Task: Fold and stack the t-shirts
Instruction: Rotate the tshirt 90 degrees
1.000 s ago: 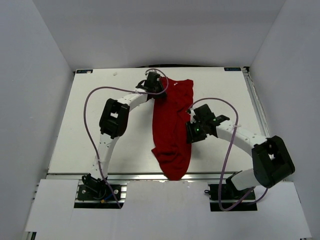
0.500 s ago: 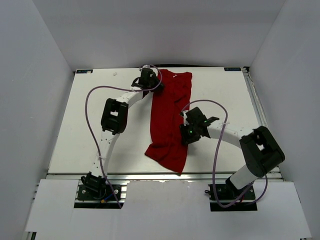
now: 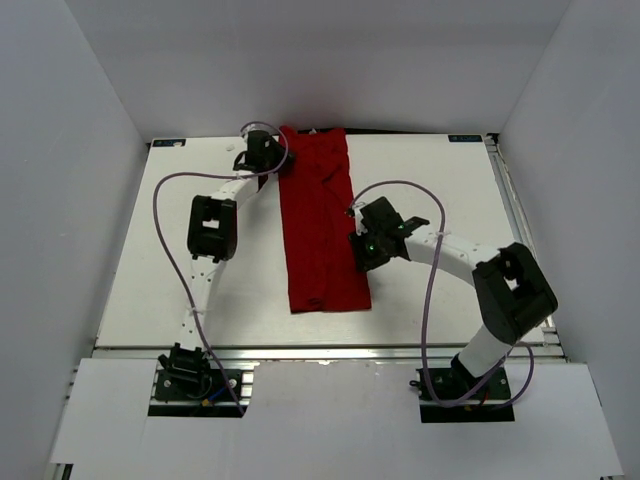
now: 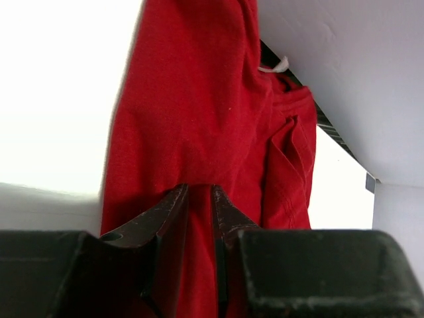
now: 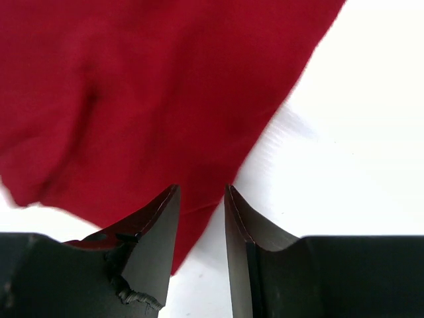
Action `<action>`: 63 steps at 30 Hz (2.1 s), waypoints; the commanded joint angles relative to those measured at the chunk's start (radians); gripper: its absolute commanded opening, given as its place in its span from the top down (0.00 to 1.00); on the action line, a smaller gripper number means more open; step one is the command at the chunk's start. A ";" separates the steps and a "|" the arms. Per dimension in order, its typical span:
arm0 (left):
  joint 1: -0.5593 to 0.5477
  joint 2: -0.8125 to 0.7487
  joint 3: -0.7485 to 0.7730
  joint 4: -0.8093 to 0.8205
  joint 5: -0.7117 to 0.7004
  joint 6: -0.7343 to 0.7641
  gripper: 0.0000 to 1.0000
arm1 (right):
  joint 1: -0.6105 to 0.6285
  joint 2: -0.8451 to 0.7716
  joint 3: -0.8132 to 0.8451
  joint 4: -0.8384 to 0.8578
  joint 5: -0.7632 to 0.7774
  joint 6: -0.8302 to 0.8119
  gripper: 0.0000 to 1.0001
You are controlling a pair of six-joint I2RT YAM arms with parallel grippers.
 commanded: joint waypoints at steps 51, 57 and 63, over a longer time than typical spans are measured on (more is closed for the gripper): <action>-0.556 -1.460 -1.702 -0.178 -0.403 -0.107 0.49 | 0.353 -0.193 -0.109 0.098 0.132 0.412 0.65; -0.601 -1.451 -1.743 -0.104 -0.405 -0.179 0.54 | 0.394 -0.136 -0.061 0.134 0.179 0.406 0.66; -0.645 -1.402 -1.745 -0.067 -0.402 -0.209 0.73 | 0.425 -0.056 -0.012 0.147 0.224 0.389 0.65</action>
